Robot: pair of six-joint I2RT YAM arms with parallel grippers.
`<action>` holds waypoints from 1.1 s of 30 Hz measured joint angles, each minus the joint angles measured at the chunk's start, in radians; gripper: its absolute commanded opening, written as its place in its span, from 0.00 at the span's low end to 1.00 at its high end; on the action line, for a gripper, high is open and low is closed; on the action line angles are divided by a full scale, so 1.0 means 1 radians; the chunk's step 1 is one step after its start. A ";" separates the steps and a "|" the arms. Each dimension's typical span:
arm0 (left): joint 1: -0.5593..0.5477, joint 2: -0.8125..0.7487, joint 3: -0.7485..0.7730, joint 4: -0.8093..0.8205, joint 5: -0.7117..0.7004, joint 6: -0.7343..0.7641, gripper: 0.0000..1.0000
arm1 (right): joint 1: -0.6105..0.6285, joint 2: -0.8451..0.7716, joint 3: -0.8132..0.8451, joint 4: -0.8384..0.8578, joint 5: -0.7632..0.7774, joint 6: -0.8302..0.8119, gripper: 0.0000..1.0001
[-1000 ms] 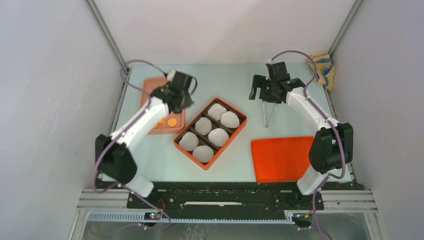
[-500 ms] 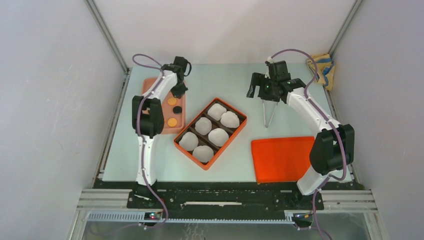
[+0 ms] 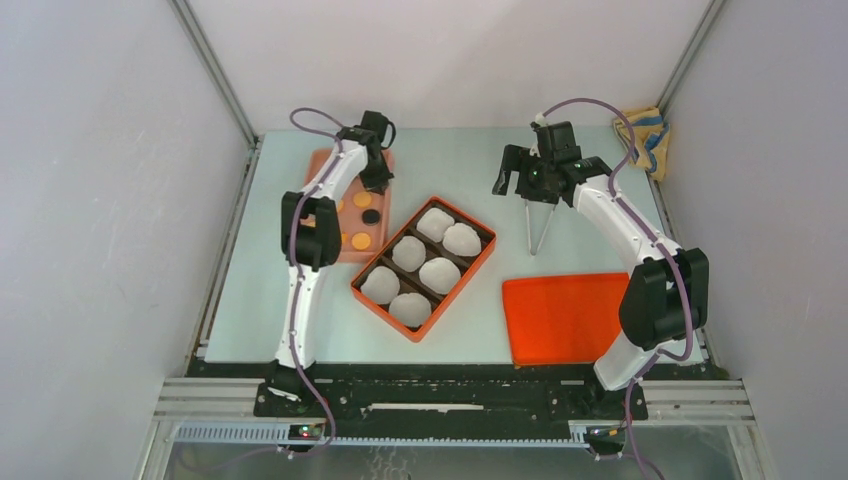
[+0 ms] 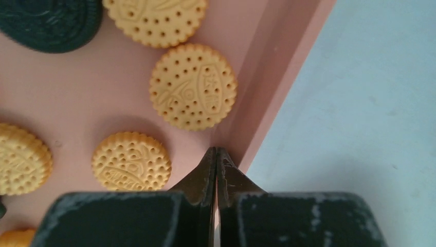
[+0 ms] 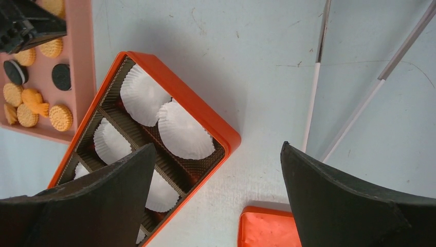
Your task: Pack the cookies
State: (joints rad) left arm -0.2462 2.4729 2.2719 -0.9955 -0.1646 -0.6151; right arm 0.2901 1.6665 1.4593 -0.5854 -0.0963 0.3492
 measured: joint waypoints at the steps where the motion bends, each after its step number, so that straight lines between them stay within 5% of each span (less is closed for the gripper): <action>1: -0.008 0.015 0.024 0.010 0.030 0.006 0.06 | 0.000 0.000 0.000 -0.001 0.001 0.001 1.00; 19: -0.226 0.081 0.051 0.212 0.446 0.066 0.11 | 0.039 0.074 -0.108 -0.021 0.024 0.023 0.98; 24: -0.245 -0.103 -0.224 0.280 0.293 0.075 0.11 | 0.123 0.024 -0.166 -0.048 0.065 0.016 0.98; 33: -0.317 -0.726 -0.823 0.319 0.008 0.057 0.08 | 0.179 -0.141 -0.198 -0.074 0.118 0.012 0.99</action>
State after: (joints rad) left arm -0.5629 1.7473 1.4487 -0.6762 -0.1562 -0.5579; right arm 0.4686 1.5257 1.2617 -0.6598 0.0219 0.3611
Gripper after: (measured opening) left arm 0.107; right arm 0.989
